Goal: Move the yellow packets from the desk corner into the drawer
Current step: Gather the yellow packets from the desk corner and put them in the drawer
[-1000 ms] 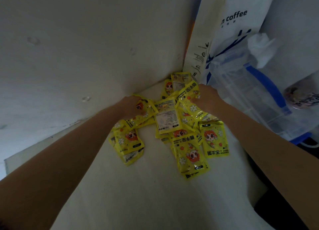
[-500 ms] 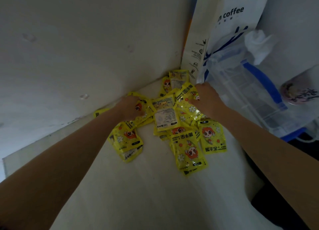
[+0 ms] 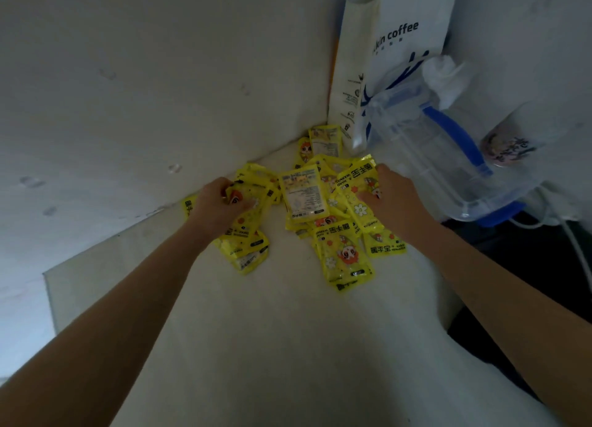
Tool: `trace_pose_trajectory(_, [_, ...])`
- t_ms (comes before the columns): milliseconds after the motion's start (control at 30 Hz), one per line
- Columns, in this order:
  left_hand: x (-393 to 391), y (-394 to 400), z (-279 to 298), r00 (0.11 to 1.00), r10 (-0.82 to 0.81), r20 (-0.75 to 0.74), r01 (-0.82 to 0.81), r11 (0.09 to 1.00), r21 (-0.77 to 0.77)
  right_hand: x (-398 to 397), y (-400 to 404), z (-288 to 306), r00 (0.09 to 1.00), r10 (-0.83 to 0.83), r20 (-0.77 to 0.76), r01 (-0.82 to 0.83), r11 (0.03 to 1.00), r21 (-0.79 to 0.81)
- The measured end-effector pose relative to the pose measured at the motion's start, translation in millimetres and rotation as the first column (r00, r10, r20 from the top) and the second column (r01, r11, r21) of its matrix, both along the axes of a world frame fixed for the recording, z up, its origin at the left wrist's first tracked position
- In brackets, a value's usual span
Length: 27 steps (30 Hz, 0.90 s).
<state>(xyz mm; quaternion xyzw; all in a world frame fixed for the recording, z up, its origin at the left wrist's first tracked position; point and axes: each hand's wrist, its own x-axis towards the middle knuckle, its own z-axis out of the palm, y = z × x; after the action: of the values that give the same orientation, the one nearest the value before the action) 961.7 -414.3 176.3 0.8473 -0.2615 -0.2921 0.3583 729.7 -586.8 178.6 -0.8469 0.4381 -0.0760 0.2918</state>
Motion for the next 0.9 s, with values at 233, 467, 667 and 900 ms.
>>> trace_pose_trajectory(233, [-81.4,74.5,13.0,0.943,0.097,-0.318,-0.142,0.983,-0.12,-56.7,85.7,17.0,0.992,-0.11,0.063,0.097,0.979,0.18])
trace_pose_trajectory(467, [-164.9,136.0,3.4,0.89,0.187,-0.416,-0.232,0.971,-0.059,-113.7,169.3,10.2,0.945,-0.299,0.134,0.224,0.888,0.401])
trace_pose_trajectory(667, [-218.1,176.8,-3.0,0.857,0.227,-0.462,-0.262,0.965,-0.011,-162.0,242.8,-7.2,0.882,-0.463,0.089,0.361,0.785,0.503])
trace_pose_trajectory(900, [-225.5,210.7,-13.4,0.84,0.119,-0.529,-0.135,0.991,0.009,-180.4,314.4,-19.7,0.784,-0.618,0.064,0.516,0.705,0.487])
